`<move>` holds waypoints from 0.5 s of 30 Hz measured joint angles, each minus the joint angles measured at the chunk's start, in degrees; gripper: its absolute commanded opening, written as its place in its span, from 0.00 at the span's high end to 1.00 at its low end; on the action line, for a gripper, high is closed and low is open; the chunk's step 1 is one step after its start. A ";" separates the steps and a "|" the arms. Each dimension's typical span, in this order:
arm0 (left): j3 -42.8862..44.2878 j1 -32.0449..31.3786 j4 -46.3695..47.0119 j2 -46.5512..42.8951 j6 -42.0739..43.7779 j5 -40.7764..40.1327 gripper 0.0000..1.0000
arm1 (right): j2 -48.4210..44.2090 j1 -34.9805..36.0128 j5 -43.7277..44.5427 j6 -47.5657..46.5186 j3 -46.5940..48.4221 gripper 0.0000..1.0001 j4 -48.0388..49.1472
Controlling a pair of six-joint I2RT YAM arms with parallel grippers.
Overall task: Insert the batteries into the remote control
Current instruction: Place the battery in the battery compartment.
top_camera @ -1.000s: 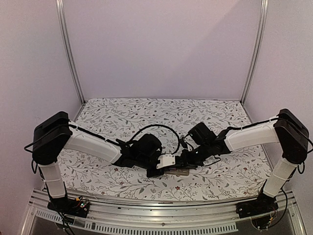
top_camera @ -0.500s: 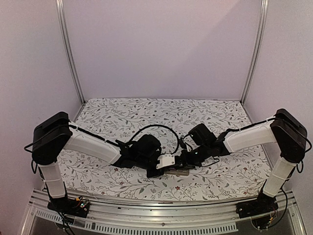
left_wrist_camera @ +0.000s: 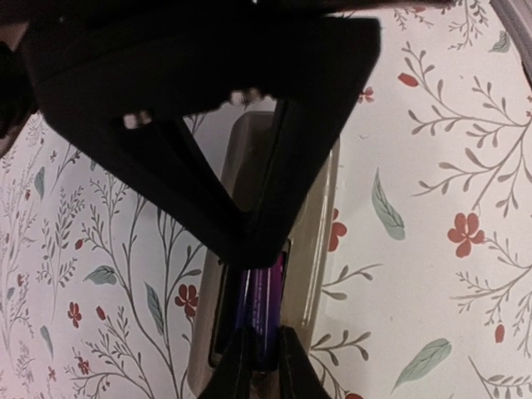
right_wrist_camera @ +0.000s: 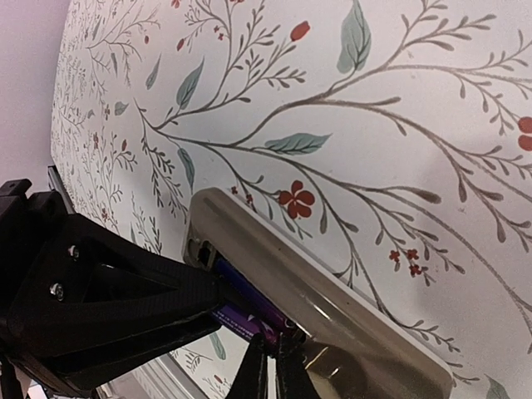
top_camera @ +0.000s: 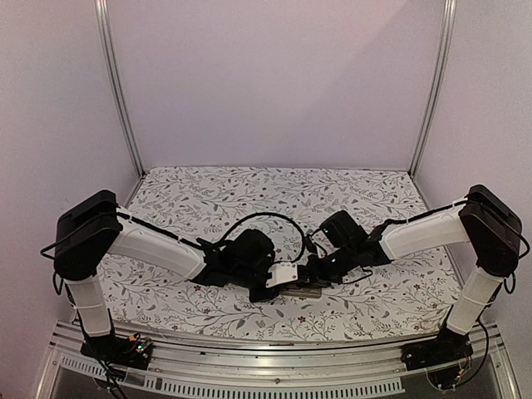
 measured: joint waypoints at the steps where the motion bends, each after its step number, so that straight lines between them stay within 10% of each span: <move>1: 0.00 0.00 0.00 -0.04 -0.02 -0.07 0.86 | 0.00 0.04 0.04 0.07 -0.13 0.97 0.22; 15: -0.22 -0.04 -1.01 -0.70 -1.07 -0.98 0.80 | -0.02 1.42 1.66 0.55 -0.94 0.97 1.66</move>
